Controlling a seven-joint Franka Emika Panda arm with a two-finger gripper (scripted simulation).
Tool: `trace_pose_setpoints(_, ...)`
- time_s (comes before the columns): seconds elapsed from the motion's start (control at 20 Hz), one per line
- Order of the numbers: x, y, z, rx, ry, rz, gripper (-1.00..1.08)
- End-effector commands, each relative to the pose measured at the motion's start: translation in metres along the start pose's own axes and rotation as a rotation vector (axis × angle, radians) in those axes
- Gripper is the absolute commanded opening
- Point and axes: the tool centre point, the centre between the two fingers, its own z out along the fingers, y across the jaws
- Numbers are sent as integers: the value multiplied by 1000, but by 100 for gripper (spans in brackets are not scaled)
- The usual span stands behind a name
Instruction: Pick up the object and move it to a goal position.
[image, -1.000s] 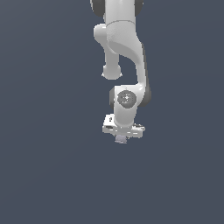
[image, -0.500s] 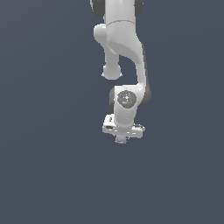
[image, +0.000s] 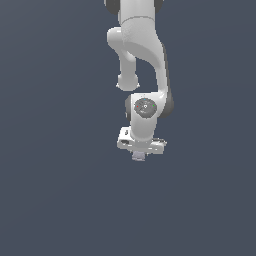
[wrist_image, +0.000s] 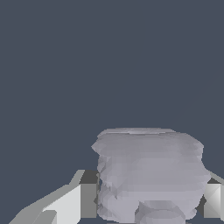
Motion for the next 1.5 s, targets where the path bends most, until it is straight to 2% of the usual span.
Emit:
trace_pose_setpoints(0.0, -5, 0, -9, 0, 1, 0, -100)
trace_pose_setpoints(0.95, -77, 4, -135, 0, 1, 0, -100)
trace_pose_setpoints(1.45, -93, 4, -168, 0, 1, 0, -100)
